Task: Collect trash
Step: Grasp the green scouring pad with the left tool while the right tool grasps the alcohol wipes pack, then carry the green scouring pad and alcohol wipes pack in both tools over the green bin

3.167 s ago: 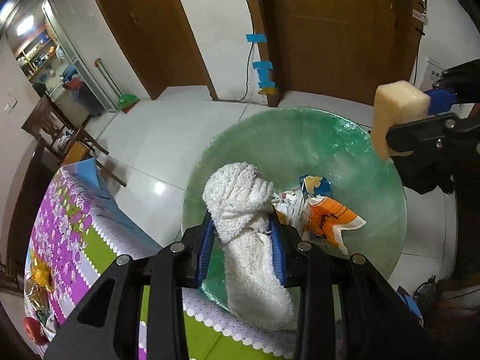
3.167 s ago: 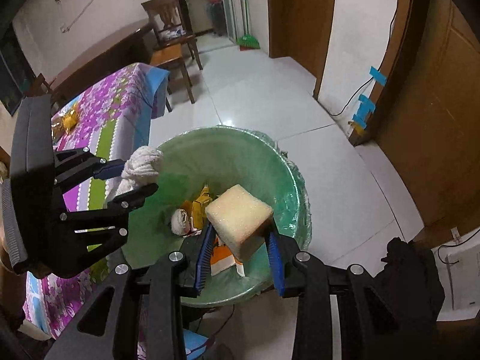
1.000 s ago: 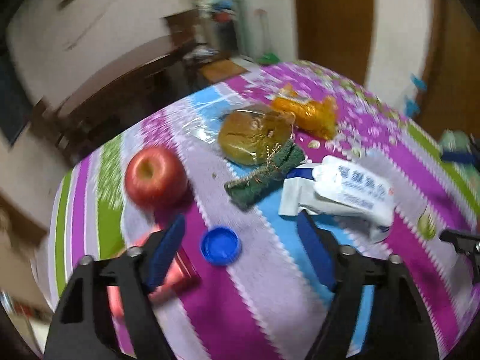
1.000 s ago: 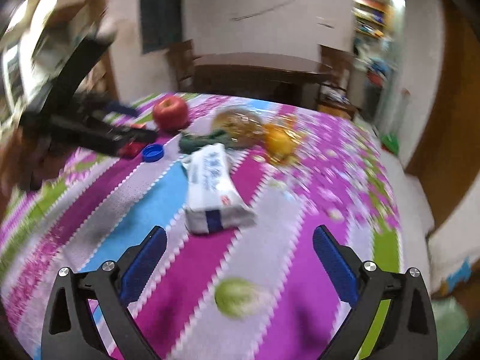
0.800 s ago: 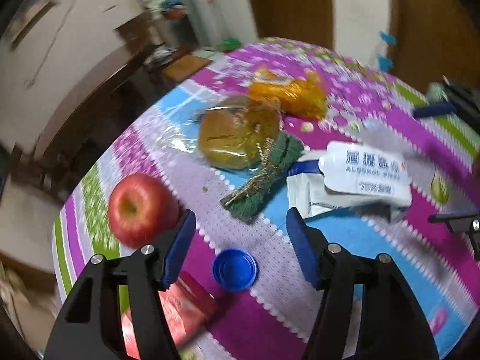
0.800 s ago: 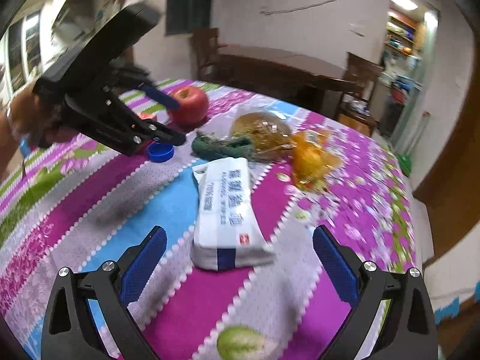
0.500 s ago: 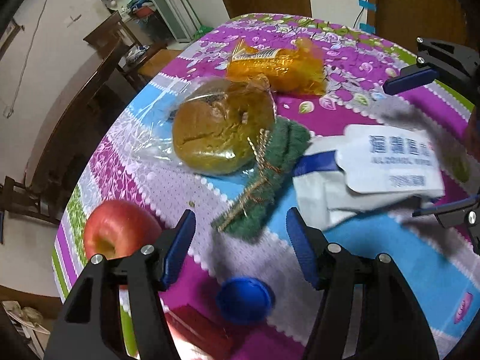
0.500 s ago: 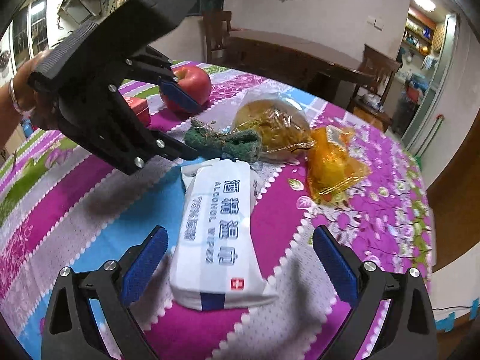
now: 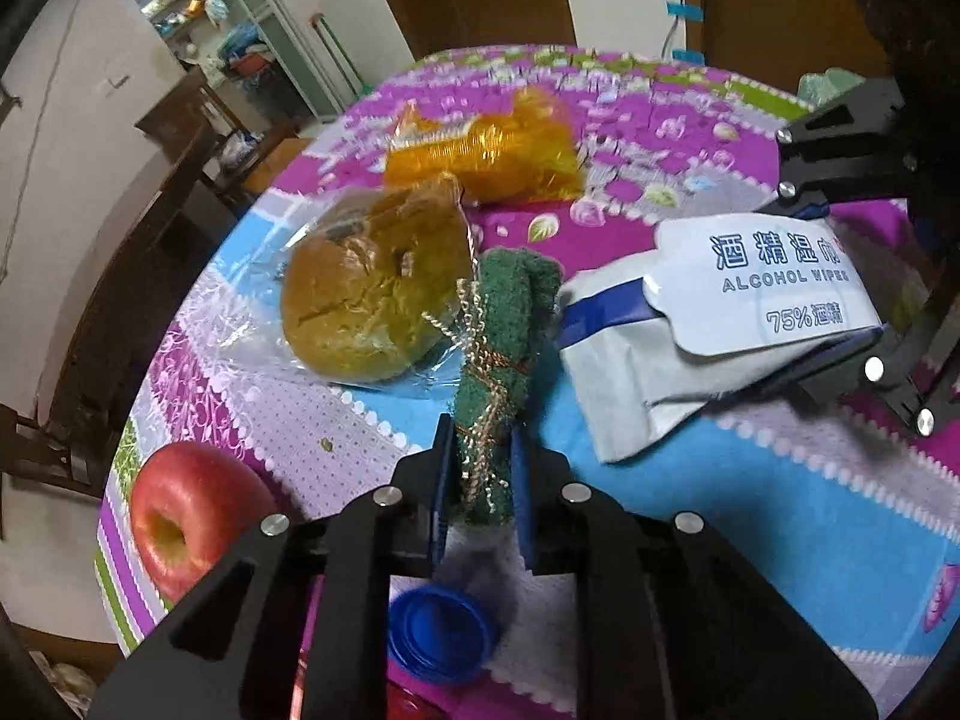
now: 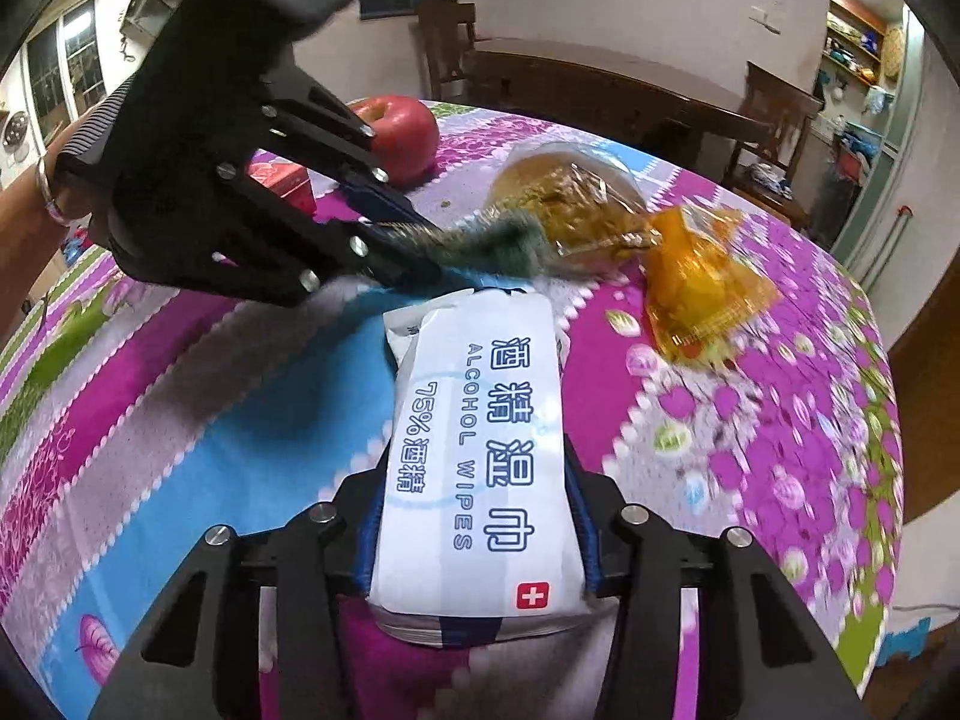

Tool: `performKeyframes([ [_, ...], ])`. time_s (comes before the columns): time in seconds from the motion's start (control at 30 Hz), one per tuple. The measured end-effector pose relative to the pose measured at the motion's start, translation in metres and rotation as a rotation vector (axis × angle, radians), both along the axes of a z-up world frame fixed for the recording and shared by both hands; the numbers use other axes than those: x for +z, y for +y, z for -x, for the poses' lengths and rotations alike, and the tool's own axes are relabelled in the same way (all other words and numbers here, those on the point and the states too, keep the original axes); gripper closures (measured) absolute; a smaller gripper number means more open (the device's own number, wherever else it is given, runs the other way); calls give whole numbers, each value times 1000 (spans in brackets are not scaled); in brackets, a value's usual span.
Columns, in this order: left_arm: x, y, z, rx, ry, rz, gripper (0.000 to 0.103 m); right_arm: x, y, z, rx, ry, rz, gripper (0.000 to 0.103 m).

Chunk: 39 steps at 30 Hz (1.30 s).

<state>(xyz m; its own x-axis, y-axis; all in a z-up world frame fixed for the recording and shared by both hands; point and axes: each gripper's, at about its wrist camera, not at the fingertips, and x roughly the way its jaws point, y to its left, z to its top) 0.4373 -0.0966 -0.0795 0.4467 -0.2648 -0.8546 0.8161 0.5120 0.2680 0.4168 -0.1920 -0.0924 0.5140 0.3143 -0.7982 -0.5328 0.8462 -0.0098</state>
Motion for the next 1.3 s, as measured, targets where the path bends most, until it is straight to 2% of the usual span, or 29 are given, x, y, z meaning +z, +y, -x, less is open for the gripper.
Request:
performKeyframes([
  [0.2, 31, 8, 42, 91, -91, 107, 87, 8, -25, 39, -79, -12, 8, 55],
  [0.33, 49, 12, 81, 222, -131, 150, 87, 22, -52, 76, -194, 15, -65, 55],
  [0.43, 58, 15, 112, 342, -165, 178, 86, 37, -58, 112, -254, 3, -115, 55],
  [0.57, 60, 19, 150, 464, -126, 256, 86, 53, -57, 159, -311, -17, -176, 55],
  [0.67, 61, 15, 181, 515, -193, 258, 86, 60, -51, 190, -348, -66, -158, 55],
  [0.97, 58, 5, 249, 599, -194, 350, 86, 64, -54, 252, -482, -99, -259, 55],
  [1.1, 63, 3, 263, 606, -175, 389, 86, 67, -52, 269, -485, -109, -279, 55],
  [1.3, 63, -8, 277, 593, -197, 375, 86, 72, -47, 287, -474, -125, -268, 55],
])
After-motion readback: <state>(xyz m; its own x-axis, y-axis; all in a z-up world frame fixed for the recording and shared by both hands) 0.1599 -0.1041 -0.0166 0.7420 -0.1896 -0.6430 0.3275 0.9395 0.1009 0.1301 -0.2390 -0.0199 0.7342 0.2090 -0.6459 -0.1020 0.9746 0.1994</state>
